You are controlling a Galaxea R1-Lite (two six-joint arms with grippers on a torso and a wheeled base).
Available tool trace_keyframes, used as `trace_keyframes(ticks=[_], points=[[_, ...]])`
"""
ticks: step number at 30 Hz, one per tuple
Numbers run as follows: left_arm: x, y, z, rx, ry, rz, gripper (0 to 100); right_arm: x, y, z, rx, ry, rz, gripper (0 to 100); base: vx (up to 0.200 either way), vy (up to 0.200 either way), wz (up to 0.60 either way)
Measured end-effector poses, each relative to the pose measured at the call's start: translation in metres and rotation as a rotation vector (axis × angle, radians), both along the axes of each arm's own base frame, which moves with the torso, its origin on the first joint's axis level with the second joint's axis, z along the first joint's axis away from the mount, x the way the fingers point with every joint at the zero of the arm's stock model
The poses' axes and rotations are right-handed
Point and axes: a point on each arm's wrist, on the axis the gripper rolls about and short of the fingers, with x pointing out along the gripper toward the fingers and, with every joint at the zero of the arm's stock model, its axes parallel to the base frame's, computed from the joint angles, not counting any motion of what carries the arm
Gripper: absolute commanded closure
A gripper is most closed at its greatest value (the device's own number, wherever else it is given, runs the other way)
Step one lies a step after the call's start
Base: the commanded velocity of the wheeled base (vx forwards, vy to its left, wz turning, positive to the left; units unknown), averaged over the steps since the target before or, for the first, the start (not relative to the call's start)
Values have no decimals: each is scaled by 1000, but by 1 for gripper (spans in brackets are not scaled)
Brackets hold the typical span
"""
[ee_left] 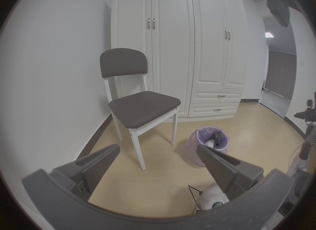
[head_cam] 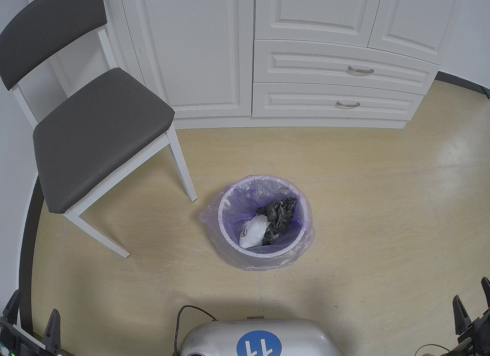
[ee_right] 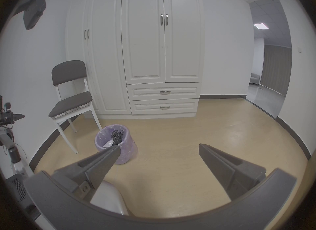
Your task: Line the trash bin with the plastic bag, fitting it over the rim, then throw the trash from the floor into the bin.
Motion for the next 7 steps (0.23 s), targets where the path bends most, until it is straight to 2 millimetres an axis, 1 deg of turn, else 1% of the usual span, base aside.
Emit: trace_keyframes(ticks=[7], points=[[0,0,0,-1,0,-2,0,0,0,0,7,-1,-2,0,0,0,0]])
